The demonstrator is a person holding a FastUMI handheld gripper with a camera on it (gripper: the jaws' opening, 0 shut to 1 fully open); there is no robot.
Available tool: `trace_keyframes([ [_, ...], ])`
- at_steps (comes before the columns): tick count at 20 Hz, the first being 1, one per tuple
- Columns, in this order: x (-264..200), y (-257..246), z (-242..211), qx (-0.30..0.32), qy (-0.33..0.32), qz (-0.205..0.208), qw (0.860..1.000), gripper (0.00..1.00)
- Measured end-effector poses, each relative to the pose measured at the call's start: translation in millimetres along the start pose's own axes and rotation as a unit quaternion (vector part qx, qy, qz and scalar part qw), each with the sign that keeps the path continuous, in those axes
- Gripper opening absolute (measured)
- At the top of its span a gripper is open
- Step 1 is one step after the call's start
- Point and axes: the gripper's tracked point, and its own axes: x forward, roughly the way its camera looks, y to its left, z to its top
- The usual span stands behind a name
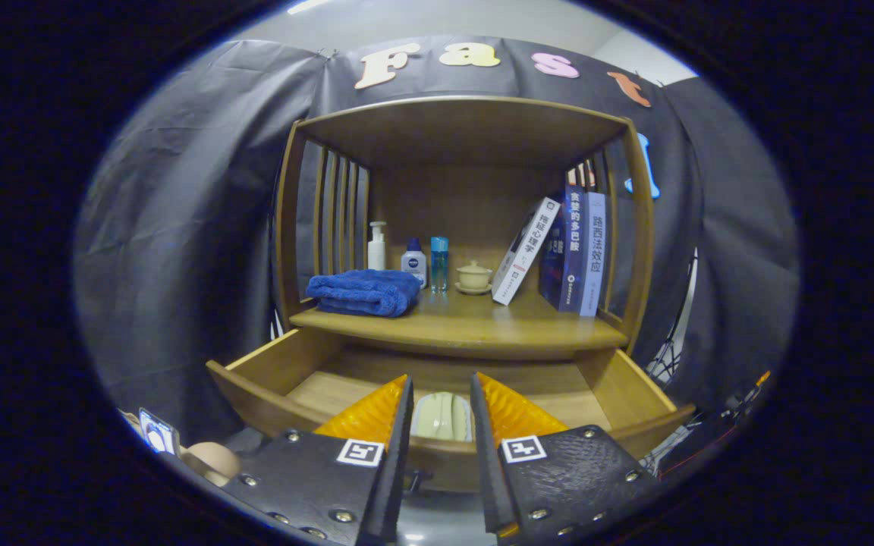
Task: Pull open the drawer, take out the items inside it, and place them on the countertop above the cabinet.
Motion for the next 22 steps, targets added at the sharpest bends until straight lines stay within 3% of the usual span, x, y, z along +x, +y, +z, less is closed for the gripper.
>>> trace_keyframes([
  [4, 41, 9, -5, 0.009, 0.048, 0.025, 0.998, 0.43],
  [9, 78, 5, -42, 0.008, 0.142, 0.026, 0.990, 0.43],
  [15, 95, -4, -85, 0.002, 0.233, 0.018, 0.972, 0.43],
  [22, 105, -5, -109, 0.000, 0.277, 0.016, 0.961, 0.43],
])
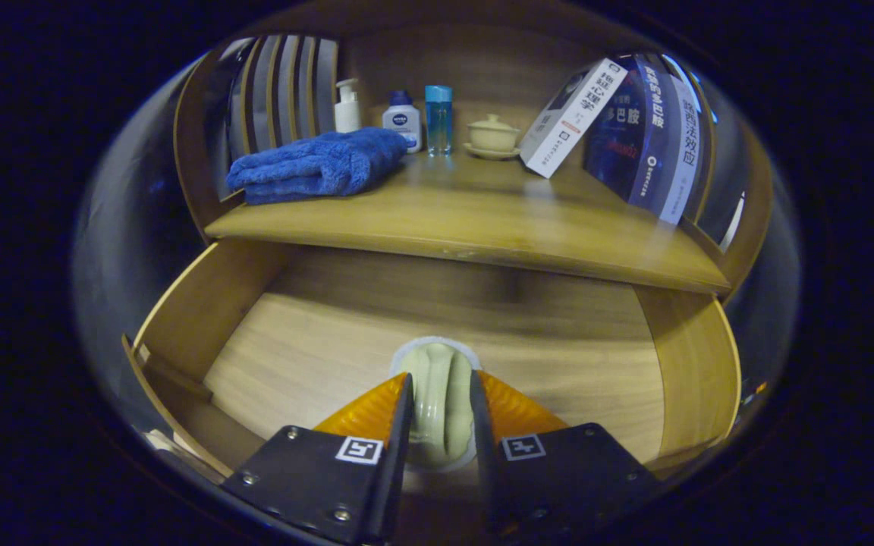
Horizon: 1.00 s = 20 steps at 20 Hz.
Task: Pull open the drawer, take out the items inside it, and place them on the countertop above the cabinet.
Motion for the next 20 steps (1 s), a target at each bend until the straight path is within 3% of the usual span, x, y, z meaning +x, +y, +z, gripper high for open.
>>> trace_keyframes([
  [2, 7, 0, -1, 0.005, 0.007, 0.003, 1.000, 0.43],
  [4, 3, 0, -2, 0.010, 0.006, 0.003, 1.000, 0.18],
  [20, -69, 10, 60, 0.012, -0.094, 0.027, 0.995, 0.18],
])
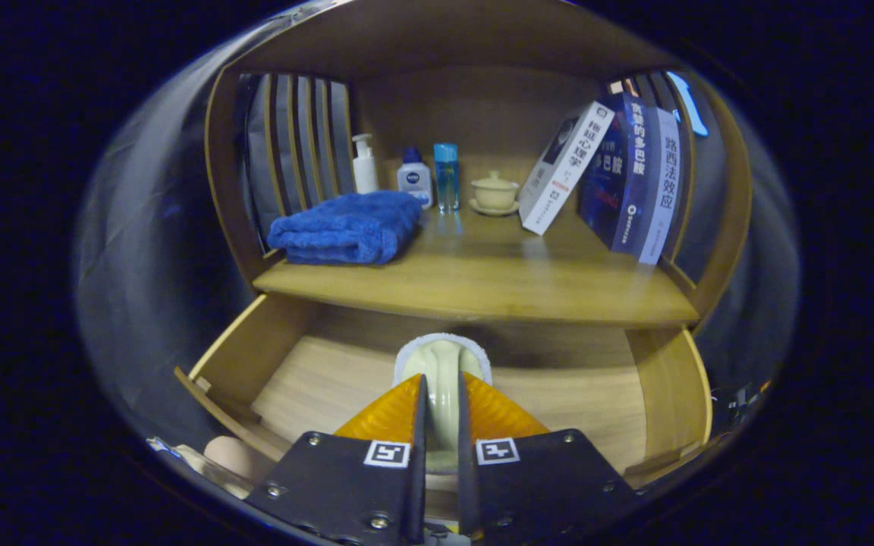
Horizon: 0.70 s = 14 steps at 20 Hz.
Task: Pull open the drawer, take out the items inside it, and place them on the countertop above the cabinet.
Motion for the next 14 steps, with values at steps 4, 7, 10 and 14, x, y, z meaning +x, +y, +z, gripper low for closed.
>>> trace_keyframes([
  [4, -5, 1, 28, -0.004, -0.027, -0.001, 1.000, 0.18],
  [7, 1, 1, 51, -0.001, -0.048, -0.005, 0.999, 0.18],
  [10, 13, 1, 71, 0.001, -0.061, -0.012, 0.998, 0.18],
  [14, 33, 0, 96, 0.015, -0.082, -0.021, 0.996, 0.18],
])
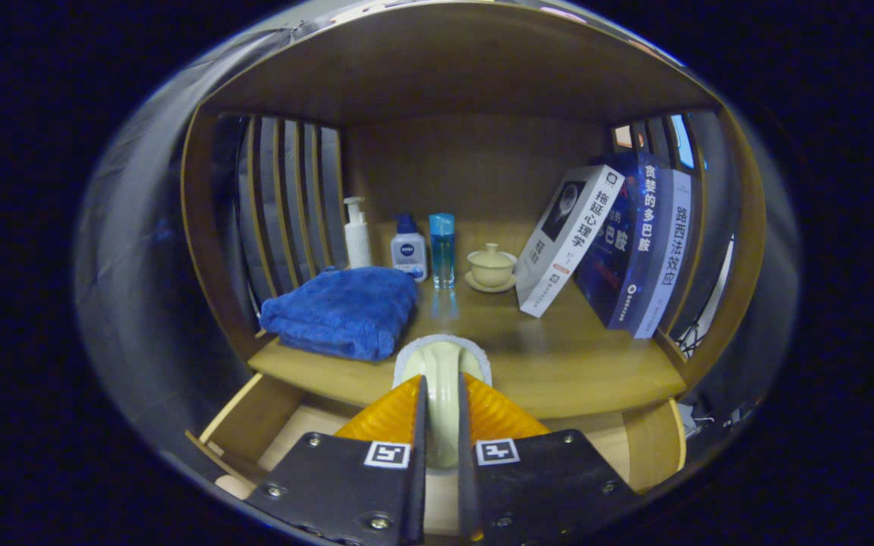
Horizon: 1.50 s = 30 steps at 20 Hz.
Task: Pull open the drawer, take out the items inside it, and place them on the countertop above the cabinet.
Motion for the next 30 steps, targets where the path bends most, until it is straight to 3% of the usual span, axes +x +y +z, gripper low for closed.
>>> trace_keyframes([
  [13, 66, -12, 13, 0.013, 0.003, -0.039, 0.999, 0.18],
  [24, 86, -19, 17, 0.012, -0.019, -0.067, 0.998, 0.18],
  [28, 74, -14, 32, 0.008, -0.062, -0.056, 0.996, 0.28],
  [30, 60, -13, 46, 0.011, -0.088, -0.053, 0.995, 0.49],
])
